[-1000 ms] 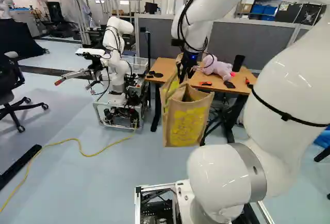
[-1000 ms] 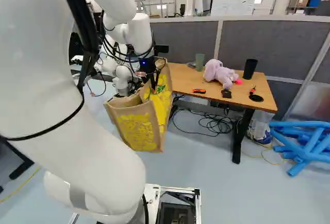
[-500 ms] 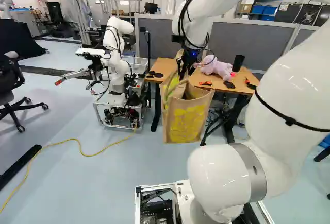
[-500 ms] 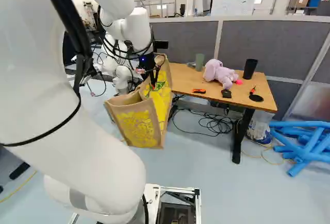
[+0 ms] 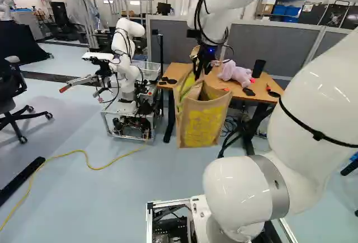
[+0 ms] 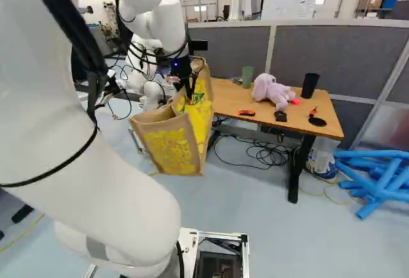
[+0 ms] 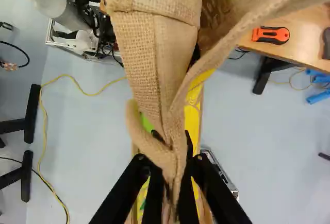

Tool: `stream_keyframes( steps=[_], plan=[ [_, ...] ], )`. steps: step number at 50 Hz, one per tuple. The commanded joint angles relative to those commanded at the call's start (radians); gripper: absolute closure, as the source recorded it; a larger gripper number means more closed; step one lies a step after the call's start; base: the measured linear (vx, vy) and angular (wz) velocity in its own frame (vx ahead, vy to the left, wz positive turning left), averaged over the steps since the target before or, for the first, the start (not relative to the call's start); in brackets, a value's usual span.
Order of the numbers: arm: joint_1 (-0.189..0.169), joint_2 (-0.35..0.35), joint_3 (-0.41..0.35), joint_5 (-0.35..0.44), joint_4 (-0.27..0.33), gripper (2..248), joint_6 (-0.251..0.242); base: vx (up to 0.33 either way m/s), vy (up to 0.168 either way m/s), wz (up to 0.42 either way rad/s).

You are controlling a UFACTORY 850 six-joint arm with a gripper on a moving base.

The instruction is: Pick up the bag on the ground and place it on the table

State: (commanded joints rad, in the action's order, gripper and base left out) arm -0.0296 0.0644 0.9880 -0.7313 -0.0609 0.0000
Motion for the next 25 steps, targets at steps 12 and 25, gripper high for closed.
stream_keyframes(
  steps=[12, 25],
  plan=[
    [0.001, 0.002, 0.034, -0.031, 0.0, 222, 0.0, 0.0, 0.0, 0.0],
    [0.001, 0.001, 0.072, -0.071, 0.0, 222, 0.0, 0.0, 0.0, 0.0]
  ],
)
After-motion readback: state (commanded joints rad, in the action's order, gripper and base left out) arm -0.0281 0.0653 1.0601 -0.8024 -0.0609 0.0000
